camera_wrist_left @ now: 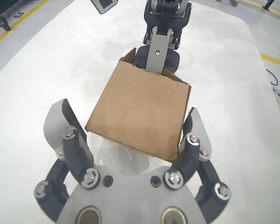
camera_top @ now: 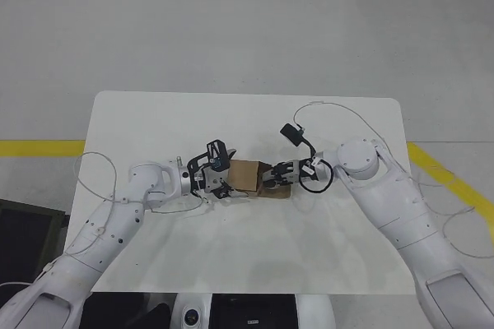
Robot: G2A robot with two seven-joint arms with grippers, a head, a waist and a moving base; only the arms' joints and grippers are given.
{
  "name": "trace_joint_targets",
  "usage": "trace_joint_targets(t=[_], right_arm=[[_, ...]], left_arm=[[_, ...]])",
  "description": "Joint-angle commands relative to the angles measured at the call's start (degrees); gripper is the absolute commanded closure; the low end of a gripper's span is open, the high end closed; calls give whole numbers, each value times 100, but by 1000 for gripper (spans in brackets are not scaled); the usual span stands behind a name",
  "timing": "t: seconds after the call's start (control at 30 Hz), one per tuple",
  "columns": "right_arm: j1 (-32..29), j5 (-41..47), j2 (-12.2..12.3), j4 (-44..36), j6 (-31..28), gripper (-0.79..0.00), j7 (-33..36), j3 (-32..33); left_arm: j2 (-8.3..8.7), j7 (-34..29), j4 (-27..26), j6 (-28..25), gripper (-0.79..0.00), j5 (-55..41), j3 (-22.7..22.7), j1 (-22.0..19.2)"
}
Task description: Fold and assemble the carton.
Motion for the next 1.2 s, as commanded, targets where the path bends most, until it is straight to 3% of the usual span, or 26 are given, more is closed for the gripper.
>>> trace_joint_targets(t=[0.0,0.47,1.17], right_arm=[[81,-18,-21,72,-45,0,-67,-26],[84,-5,-18,117,-112,0,-86,2],[-635,-195,200,-442,-12,0,-456,520]], left_arm=[[-10,6,28,-16,-785,0,-4,-12],[-37,7,11,-79,-785,73,-99,9],[-77,-61,19,-87,-785,106,-212,76]])
